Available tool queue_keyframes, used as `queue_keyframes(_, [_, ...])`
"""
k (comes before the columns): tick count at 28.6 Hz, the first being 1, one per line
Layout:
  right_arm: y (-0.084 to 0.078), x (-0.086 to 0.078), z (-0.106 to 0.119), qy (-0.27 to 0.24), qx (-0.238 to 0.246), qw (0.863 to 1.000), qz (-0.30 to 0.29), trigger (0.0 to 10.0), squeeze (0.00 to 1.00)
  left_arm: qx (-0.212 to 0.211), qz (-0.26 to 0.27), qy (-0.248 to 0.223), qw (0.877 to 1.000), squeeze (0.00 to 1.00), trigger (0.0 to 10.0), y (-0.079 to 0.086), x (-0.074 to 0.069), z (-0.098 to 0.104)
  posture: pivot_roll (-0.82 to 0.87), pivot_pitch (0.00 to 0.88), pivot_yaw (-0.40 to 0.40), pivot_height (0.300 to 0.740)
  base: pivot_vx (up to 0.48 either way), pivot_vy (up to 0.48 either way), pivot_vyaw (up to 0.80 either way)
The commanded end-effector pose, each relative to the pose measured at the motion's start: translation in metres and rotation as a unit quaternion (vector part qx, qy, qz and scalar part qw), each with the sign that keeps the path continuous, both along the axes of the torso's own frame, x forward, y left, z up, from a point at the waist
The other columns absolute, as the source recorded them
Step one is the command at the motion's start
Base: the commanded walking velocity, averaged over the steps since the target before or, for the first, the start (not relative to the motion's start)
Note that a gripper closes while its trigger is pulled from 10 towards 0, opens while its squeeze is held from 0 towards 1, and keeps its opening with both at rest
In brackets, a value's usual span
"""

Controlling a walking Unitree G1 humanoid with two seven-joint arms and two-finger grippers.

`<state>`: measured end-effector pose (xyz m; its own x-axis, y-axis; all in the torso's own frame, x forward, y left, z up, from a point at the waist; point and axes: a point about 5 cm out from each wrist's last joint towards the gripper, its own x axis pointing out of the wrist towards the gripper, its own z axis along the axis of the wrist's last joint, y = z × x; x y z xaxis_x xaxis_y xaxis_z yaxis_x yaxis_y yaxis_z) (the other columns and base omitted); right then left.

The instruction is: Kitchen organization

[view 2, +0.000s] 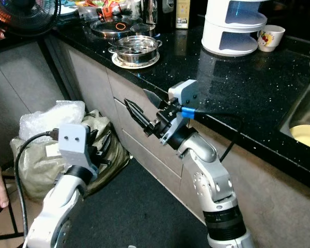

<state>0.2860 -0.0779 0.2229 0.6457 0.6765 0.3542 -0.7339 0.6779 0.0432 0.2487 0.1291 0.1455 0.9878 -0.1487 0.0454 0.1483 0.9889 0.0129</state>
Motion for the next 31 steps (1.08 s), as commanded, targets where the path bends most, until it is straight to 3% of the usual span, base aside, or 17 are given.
queue_keyframes(1, [0.0047,-0.0008,0.0029,-0.011,0.005,1.0,0.009,10.0,0.0,0.002,0.005,0.0,1.0,0.0,10.0,0.0037,0.0005,-0.0014,0.09,0.006,-0.004,0.74,0.277,0.0,0.8])
queue_keyframes(10, [0.0113,-0.0046,0.0023,-0.008,0.009,1.0,0.028,10.0,0.0,0.004,0.001,0.0,1.0,0.0,10.0,0.0026,0.0012,-0.0017,0.09,0.006,-0.003,0.74,0.283,0.0,0.76])
queue_keyframes(31, [0.0127,0.0004,0.0091,-0.015,0.009,1.0,0.015,10.0,0.0,0.004,-0.004,-0.002,1.0,0.0,10.0,0.0007,0.0025,-0.0016,0.09,0.007,-0.01,0.74,0.284,0.0,0.0])
